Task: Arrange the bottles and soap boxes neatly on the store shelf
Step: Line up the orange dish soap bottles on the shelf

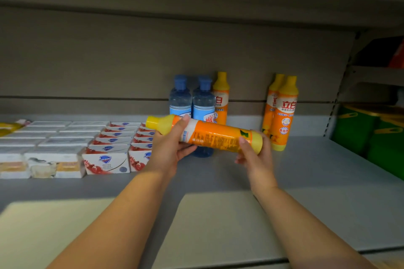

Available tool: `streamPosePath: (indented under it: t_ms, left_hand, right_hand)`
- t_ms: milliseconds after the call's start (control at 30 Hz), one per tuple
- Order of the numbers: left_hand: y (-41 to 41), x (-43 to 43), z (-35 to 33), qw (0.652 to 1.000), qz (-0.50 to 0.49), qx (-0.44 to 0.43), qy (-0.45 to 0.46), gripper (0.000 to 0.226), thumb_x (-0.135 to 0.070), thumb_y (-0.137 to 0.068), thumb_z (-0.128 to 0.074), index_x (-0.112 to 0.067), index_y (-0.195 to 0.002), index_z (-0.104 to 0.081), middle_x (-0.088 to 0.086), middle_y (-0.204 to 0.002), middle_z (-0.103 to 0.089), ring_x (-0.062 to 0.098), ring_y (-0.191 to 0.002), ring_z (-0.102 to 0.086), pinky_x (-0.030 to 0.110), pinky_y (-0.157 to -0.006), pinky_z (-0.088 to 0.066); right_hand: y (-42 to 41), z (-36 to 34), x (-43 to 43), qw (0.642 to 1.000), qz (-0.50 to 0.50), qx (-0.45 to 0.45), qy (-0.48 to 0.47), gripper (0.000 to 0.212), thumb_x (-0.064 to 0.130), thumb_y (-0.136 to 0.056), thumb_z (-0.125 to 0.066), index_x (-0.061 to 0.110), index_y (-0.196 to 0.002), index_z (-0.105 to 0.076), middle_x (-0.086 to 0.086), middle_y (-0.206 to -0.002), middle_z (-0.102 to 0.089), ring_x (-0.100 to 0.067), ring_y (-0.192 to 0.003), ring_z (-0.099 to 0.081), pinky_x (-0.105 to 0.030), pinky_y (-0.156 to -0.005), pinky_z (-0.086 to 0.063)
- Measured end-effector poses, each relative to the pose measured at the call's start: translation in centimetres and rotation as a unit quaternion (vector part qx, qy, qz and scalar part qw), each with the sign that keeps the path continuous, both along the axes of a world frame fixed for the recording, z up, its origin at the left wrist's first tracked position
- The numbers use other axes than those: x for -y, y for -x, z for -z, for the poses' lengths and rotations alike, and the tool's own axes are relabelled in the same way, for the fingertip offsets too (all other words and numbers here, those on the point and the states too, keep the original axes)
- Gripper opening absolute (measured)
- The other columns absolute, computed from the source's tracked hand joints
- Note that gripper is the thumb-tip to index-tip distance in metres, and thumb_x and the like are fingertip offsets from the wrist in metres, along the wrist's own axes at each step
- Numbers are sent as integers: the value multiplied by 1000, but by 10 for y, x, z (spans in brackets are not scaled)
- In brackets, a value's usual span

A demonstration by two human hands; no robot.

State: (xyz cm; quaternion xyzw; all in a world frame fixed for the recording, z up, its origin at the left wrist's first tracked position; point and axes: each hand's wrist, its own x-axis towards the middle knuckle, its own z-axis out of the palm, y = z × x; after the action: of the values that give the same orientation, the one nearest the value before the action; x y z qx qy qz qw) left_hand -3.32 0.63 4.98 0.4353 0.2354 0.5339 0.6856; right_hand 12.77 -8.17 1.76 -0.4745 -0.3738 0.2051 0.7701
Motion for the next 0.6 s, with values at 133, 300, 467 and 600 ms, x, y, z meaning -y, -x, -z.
streamPosePath:
  t_ms: [133, 300, 467, 600]
  left_hand:
    - [6, 1, -4, 999, -25, -40, 15, 73, -69, -54, -65, -24, -112, -58, 4, -93, -75, 19, -83, -72, 30, -60, -58]
    - [7, 1, -11, 995, -46, -13, -83, 17, -40, -92, -53, -30, -106, -53, -12, -84, -74, 8, -86, -70, 21, -63, -55]
    - [8, 6, -12, 981, 39, 44, -183, 51, -3, -81, -63, -36, -117, -48, -9, -99, -71, 14, -97, -68, 30, -78, -56]
    - [7, 9, -14, 992, -24, 49, -118, 34, -10, -82, -65, -22, -110, -52, 1, -102, -70, 16, -91, -71, 29, -69, -57]
  right_hand:
    - [4, -1, -1, 997, -18, 73, -24, 63, 42, -53, -76, 40, -110, -48, 13, -101, -57, 0, -89, -64, -24, -63, -57]
    - [1, -1, -1, 999, -23, 32, 22, 33, 45, -65, -63, 25, -90, -53, 5, -81, -63, -5, -60, -64, -17, -44, -49]
    - [-6, -1, -5, 994, -35, -39, 98, 27, 45, -86, -53, 19, -86, -56, -3, -68, -63, -7, -40, -56, -20, -39, -47]
    - [-4, -1, -4, 998, -37, -11, 41, 25, 36, -77, -66, 29, -97, -52, 0, -94, -63, -7, -71, -66, -20, -49, -52]
